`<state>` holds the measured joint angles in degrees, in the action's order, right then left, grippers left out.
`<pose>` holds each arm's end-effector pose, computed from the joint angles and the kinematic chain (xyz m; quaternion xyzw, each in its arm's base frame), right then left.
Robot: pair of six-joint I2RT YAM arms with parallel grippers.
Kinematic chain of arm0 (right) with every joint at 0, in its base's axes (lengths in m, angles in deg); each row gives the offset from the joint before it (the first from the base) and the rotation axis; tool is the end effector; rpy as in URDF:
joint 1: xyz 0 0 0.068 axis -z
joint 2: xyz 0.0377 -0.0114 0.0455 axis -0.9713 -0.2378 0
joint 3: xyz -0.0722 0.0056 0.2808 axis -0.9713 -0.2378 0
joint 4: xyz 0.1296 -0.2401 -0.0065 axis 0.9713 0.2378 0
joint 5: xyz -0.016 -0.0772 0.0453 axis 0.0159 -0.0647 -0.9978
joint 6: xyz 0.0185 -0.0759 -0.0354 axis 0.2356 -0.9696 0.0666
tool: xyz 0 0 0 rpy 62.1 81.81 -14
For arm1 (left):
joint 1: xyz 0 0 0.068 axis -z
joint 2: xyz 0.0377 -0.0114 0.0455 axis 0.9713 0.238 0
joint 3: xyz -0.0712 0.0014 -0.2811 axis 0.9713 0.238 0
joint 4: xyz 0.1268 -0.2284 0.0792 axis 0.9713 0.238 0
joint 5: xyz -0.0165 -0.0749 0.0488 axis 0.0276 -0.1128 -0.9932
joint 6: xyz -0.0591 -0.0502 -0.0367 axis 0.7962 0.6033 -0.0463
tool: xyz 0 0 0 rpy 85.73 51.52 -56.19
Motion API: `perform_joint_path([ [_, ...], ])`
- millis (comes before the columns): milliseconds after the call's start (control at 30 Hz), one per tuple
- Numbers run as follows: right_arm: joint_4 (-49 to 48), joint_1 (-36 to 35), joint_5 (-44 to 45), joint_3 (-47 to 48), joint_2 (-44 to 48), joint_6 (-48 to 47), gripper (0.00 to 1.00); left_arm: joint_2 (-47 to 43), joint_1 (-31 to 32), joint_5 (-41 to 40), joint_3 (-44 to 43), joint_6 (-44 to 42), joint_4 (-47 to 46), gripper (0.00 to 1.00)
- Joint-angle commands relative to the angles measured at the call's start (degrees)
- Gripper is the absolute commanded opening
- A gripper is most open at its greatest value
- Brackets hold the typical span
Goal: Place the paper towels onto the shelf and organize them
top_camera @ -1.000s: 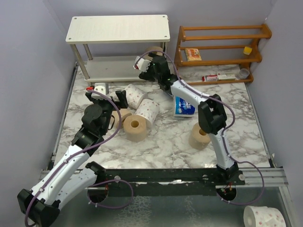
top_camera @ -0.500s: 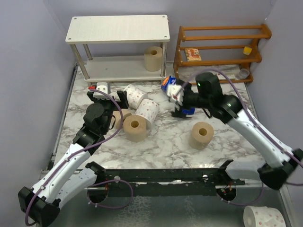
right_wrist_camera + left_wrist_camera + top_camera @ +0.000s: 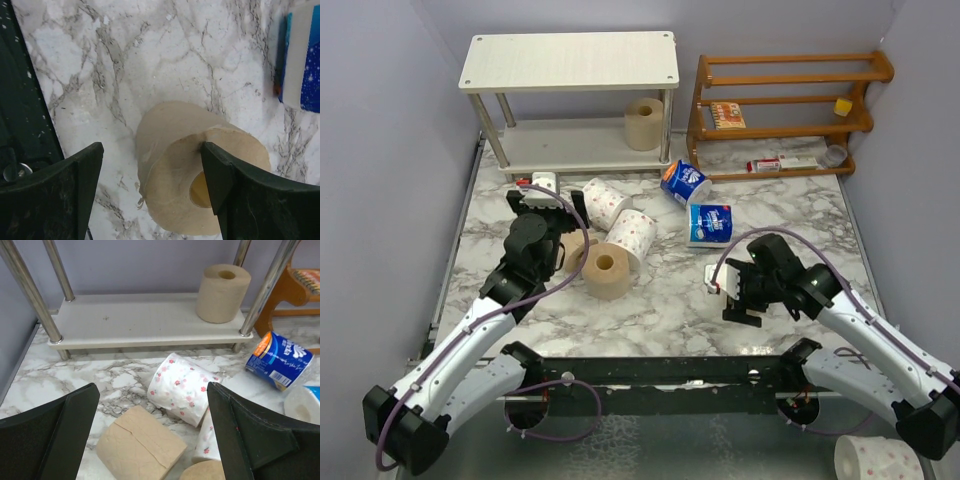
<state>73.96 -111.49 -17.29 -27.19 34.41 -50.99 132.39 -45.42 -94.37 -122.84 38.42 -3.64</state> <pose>0.1275 0.1175 0.2289 -0.6384 0.7195 0.1278 0.2416 0.2134 -0.0860 0.3547 -0.0220 0.7027 -0.0583 0.7088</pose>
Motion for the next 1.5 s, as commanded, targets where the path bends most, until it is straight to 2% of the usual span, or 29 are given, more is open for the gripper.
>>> perform_joint_path([
  [0,-4.73,0.27,10.65,-4.12,2.19,-0.01,0.78,2.81,-0.29,-2.58,-2.41,-1.72,0.32,0.93],
  [167,-7.62,0.26,14.32,-7.3,4.52,0.42,0.73,3.57,-0.29,-3.21,-2.36,-2.07,0.32,0.93],
  [233,-7.96,0.27,15.87,-7.6,5.18,0.86,0.68,3.76,-0.31,-3.21,-2.27,-2.08,0.3,0.93],
  [433,-9.73,0.61,19.67,-9.46,6.44,1.08,0.37,4.36,-0.3,-2.67,-2.53,-2.05,0.44,0.93],
  [567,-10.97,0.62,20.65,-11.98,7.16,0.68,0.23,4.12,-0.31,-2.59,-2.58,-2.02,0.45,0.92],
  [667,-11.13,0.62,20.85,-12.05,7.55,1.1,0.02,3.99,-0.3,-2.43,-2.53,-1.98,0.48,0.92],
  [867,-15.26,0.62,20.81,-9.75,7.14,-1.26,0.01,3.96,-0.28,-2.37,-2.55,-1.81,0.53,0.92],
  [1100,-22.7,0.62,14.95,2.74,0.97,-5.92,0.01,4.27,-0.29,-2.49,-2.71,-1.82,0.75,0.92],
  [1300,-22.14,0.53,8.39,23.22,-12.88,-7.76,0.01,4.44,-0.27,-3.5,-3.75,-1.65,2.15,0.92],
  [1467,-27.13,0.53,3.54,36.63,-24.68,-7.85,0.01,5.06,-0.27,-2.01,-3.9,0.08,3.25,0.91],
])
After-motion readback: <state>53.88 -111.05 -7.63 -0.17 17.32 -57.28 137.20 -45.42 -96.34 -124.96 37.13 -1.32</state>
